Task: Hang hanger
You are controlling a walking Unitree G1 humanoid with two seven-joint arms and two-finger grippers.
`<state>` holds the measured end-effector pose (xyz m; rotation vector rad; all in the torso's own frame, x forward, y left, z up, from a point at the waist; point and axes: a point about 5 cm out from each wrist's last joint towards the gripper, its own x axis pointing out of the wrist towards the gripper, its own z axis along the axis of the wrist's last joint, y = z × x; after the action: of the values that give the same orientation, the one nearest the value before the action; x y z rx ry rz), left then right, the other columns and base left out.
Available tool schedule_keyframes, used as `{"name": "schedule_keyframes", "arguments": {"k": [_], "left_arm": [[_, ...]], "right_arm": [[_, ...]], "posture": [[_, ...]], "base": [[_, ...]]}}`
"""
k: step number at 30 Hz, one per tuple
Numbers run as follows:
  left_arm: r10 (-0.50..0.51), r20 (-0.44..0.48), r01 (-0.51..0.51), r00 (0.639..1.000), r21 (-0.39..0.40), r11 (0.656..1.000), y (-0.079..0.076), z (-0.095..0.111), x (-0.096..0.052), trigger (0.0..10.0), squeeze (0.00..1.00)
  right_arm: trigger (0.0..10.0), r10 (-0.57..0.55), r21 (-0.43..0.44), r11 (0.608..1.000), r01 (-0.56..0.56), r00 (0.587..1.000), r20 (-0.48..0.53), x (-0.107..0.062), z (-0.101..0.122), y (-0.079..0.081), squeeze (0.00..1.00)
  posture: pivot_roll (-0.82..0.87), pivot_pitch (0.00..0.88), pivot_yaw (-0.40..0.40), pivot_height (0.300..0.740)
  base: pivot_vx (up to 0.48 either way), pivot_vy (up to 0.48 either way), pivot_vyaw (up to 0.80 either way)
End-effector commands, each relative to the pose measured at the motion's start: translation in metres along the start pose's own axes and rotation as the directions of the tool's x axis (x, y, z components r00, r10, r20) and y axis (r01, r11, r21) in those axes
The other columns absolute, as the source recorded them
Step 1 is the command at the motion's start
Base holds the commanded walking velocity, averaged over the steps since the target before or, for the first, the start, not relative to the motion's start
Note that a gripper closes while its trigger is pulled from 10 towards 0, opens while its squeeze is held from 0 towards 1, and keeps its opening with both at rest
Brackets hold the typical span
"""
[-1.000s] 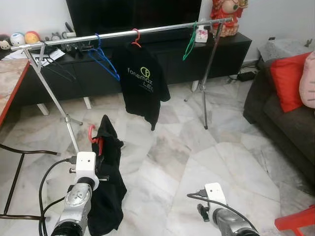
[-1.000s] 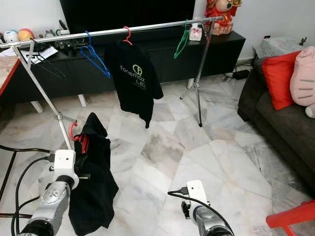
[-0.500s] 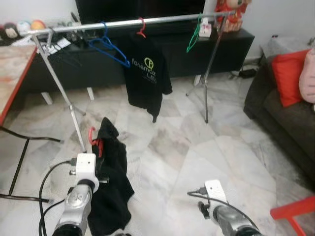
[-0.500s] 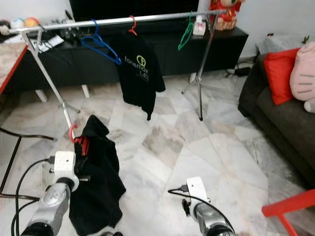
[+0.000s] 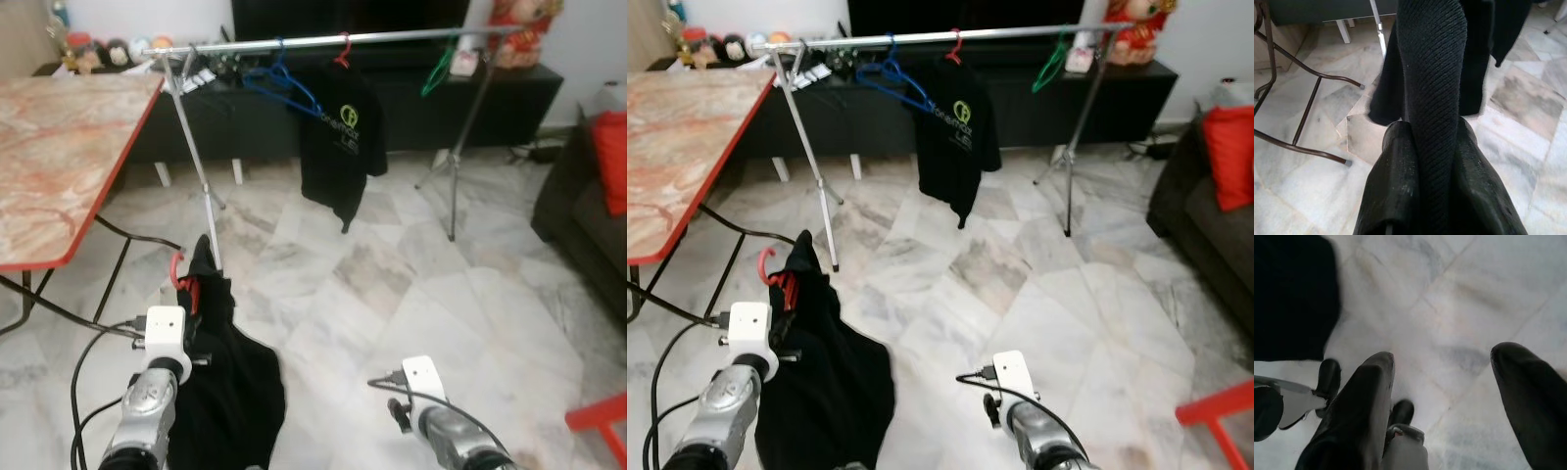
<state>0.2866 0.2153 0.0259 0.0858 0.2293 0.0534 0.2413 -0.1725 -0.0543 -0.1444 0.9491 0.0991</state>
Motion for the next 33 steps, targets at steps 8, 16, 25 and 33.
{"name": "schedule_keyframes", "arguments": {"k": [8,16,25,33], "left_arm": [[-0.013,0.044,0.014,0.999,-0.013,1.0,-0.004,0.011,0.003,10.0,0.0],[-0.018,0.043,0.018,0.999,-0.005,1.0,-0.004,0.011,0.003,10.0,0.0],[-0.041,0.028,0.041,0.999,0.0,0.999,-0.005,0.012,0.005,10.0,0.0],[-0.126,-0.244,0.132,0.962,0.012,0.991,-0.024,-0.027,0.002,10.0,0.0]], "right_arm": [[10.0,-0.013,0.012,1.0,0.013,1.0,-0.012,-0.001,-0.005,-0.004,0.0],[10.0,-0.053,0.099,0.994,0.051,0.998,0.018,-0.001,-0.005,-0.005,0.0],[10.0,-0.06,0.123,0.991,0.055,0.997,0.038,-0.001,-0.005,-0.005,0.0],[10.0,-0.054,0.117,0.992,0.052,0.998,0.014,-0.001,-0.005,-0.006,0.0]], "posture": [[-0.05,0.0,0.004,0.74],[-0.05,0.0,0.006,0.74],[-0.05,0.0,0.011,0.74],[-0.04,0.0,-0.01,0.74]], "base": [[-0.341,0.0,0.0],[-0.114,0.0,0.0],[0.0,0.0,0.0],[0.0,0.0,0.0]]}}
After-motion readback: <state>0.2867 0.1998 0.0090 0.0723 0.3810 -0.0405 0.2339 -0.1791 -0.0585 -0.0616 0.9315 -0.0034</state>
